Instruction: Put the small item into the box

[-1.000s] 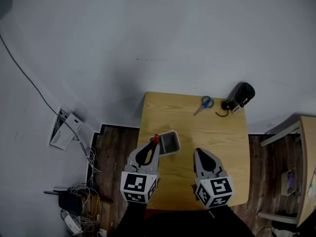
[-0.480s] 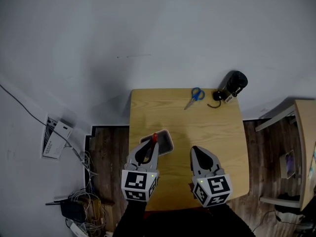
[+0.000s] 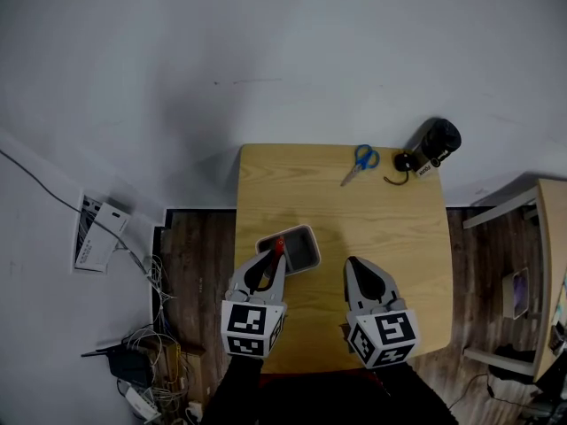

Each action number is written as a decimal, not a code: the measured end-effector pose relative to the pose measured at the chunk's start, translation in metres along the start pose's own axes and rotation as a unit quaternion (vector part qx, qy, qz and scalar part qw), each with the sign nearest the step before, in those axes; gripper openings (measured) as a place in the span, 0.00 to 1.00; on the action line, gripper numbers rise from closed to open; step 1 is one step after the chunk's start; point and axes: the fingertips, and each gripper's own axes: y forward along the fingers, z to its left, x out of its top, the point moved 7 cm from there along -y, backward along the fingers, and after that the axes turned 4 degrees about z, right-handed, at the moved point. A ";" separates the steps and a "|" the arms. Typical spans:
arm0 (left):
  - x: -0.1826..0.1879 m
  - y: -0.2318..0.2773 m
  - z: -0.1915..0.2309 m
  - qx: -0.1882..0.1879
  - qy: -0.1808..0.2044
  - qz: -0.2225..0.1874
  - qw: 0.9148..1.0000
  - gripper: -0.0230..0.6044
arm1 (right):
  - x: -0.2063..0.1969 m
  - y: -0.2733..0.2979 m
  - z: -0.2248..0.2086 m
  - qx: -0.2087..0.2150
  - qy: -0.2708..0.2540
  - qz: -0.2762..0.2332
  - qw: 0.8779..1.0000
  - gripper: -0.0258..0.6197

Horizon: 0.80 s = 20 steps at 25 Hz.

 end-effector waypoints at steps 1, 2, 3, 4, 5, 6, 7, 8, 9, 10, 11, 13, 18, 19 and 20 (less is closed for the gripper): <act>-0.002 0.001 0.001 0.001 -0.001 0.003 1.000 0.12 | -0.001 0.002 0.000 0.002 0.000 0.002 1.000 0.05; -0.004 0.001 0.002 0.002 -0.002 0.006 1.000 0.12 | -0.001 0.004 0.001 0.003 -0.001 0.005 1.000 0.05; -0.005 0.002 0.003 0.003 -0.002 0.008 1.000 0.12 | -0.002 0.006 0.001 0.005 -0.001 0.007 1.000 0.05; -0.007 0.002 0.004 0.004 -0.003 0.011 1.000 0.12 | -0.003 0.008 0.002 0.007 -0.001 0.009 1.000 0.05; -0.009 0.003 0.005 0.005 -0.004 0.015 1.000 0.12 | -0.004 0.010 0.003 0.009 -0.001 0.012 1.000 0.05; -0.010 0.004 0.005 0.007 -0.005 0.018 1.000 0.12 | -0.005 0.013 0.003 0.011 -0.001 0.015 1.000 0.05; -0.011 0.004 0.006 0.008 -0.007 0.020 1.000 0.12 | -0.006 0.014 0.003 0.013 -0.002 0.017 1.000 0.05; -0.013 0.005 0.007 0.010 -0.008 0.023 1.000 0.12 | -0.006 0.016 0.004 0.014 -0.003 0.019 1.000 0.05; -0.015 0.006 0.007 0.011 -0.009 0.026 1.000 0.12 | -0.007 0.018 0.005 0.016 -0.003 0.021 1.000 0.05; -0.016 0.007 0.008 0.012 -0.010 0.029 0.999 0.12 | -0.008 0.019 0.005 0.017 -0.004 0.023 1.000 0.05; -0.018 0.007 0.009 0.012 -0.011 0.032 0.999 0.12 | -0.009 0.020 0.006 0.019 -0.004 0.025 0.999 0.05; -0.021 0.008 0.009 0.013 -0.013 0.036 0.999 0.12 | -0.010 0.022 0.007 0.022 -0.005 0.030 0.999 0.05; -0.025 0.013 0.009 0.012 -0.015 0.046 0.999 0.12 | -0.013 0.024 0.007 0.024 -0.006 0.039 0.999 0.05; -0.026 0.014 0.009 0.012 -0.015 0.047 0.999 0.12 | -0.013 0.025 0.007 0.023 -0.006 0.040 0.999 0.05; -0.027 0.014 0.009 0.011 -0.015 0.048 0.999 0.12 | -0.014 0.025 0.007 0.023 -0.006 0.041 0.999 0.05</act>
